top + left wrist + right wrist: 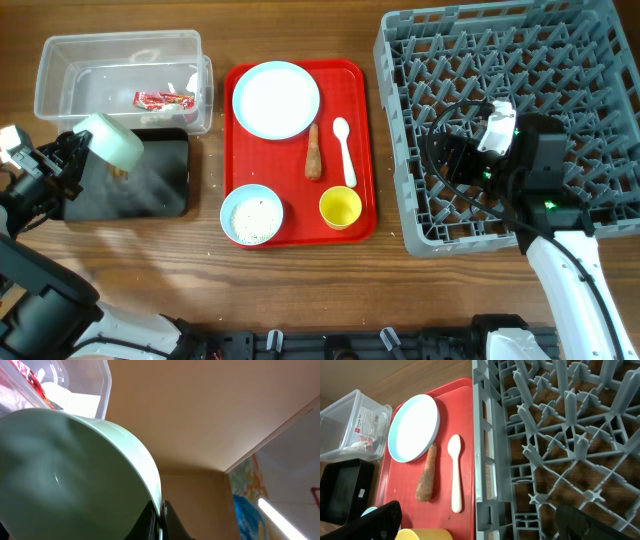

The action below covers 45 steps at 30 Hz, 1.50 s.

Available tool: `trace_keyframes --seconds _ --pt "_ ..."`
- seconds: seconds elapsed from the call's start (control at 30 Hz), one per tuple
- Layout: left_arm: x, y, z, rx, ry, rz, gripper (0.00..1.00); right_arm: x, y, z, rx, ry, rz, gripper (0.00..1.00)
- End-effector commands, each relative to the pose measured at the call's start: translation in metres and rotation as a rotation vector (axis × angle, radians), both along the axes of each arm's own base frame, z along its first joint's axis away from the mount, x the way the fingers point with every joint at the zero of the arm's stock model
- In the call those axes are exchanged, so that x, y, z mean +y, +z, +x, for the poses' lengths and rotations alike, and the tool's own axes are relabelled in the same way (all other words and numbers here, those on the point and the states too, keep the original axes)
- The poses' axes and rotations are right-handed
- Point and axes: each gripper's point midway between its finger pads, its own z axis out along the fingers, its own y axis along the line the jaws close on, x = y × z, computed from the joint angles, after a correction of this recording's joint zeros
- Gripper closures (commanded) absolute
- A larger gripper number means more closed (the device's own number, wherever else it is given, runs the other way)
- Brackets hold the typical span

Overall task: Sort waste into correct bins and load items into the dishwasher rack
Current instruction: 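Tip the bowl over the black tray to dump the scraps, then return the empty bowl to the red tray, grasp the rice bowl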

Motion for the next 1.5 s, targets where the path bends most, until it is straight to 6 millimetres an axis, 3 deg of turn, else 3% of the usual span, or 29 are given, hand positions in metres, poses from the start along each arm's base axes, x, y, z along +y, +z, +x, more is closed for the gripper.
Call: trace_keyframes --seconds 0.0,0.13,0.23,0.33,0.4,0.43,0.47,0.53,0.63,0.67,0.77,0.83,0.93,1.07,1.23,1.33,1.4,1.47 --pt "0.002 0.002 -0.001 0.025 0.006 -0.097 0.96 0.002 0.008 0.005 -0.016 0.001 0.005 0.00" --pt "-0.002 0.005 0.001 0.068 -0.005 -0.150 0.96 0.002 0.009 0.006 -0.022 0.002 0.005 0.00" --pt "-0.019 0.024 0.007 0.034 -0.055 -0.103 0.96 0.002 0.010 0.006 -0.027 0.002 0.006 0.00" --pt "-0.067 0.068 0.017 -0.086 -0.181 0.069 0.96 0.002 0.010 0.006 -0.027 0.001 0.006 0.00" --pt "-0.105 0.074 0.024 -0.090 -0.255 0.240 0.96 0.002 0.010 0.006 -0.027 0.001 0.006 0.00" --pt "-0.122 0.070 0.027 -0.074 -0.281 0.315 0.96 0.002 0.010 0.007 -0.028 0.001 0.006 0.00" --pt "-0.150 0.056 0.032 -0.002 -0.316 0.449 0.96 0.002 0.011 0.007 -0.034 0.002 0.006 0.00" --pt "-0.183 0.030 0.037 0.090 -0.360 0.632 0.96 0.002 0.012 0.008 -0.039 0.001 0.006 0.00" --pt "-0.218 -0.004 0.040 0.170 -0.415 0.881 0.96 0.002 0.012 0.008 -0.040 0.001 0.006 0.00" --pt "-0.230 -0.025 0.040 0.223 -0.424 1.054 0.96 0.002 0.012 0.008 -0.040 0.001 0.006 0.00" --pt "-0.238 -0.061 0.038 0.315 -0.416 1.388 0.96 0.002 0.012 0.008 -0.040 0.001 0.006 0.00" --pt "-0.251 -0.084 0.036 0.342 -0.459 1.506 0.96 0.002 0.011 0.008 -0.037 0.001 0.006 0.00" --pt "-0.277 -0.119 0.031 0.361 -0.566 1.535 0.96 0.002 0.011 0.007 -0.033 0.001 0.006 0.00" --pt "-0.291 -0.152 0.020 0.406 -0.666 1.548 0.96 0.002 0.011 0.007 -0.033 0.002 0.006 0.00" --pt "-0.304 -0.163 0.012 0.404 -0.722 1.537 0.96 0.002 0.011 0.007 -0.033 0.001 0.006 0.01" --pt "-0.309 -0.162 0.011 0.394 -0.735 1.519 0.61 0.002 0.010 0.008 -0.029 0.001 0.006 0.00" --pt "-0.316 -0.152 0.012 0.374 -0.745 1.484 0.46 0.002 0.007 0.008 -0.021 0.002 0.006 0.00" --pt "-0.324 -0.130 0.017 0.363 -0.721 1.440 0.40 0.002 0.002 0.009 -0.003 -0.001 0.008 0.00"
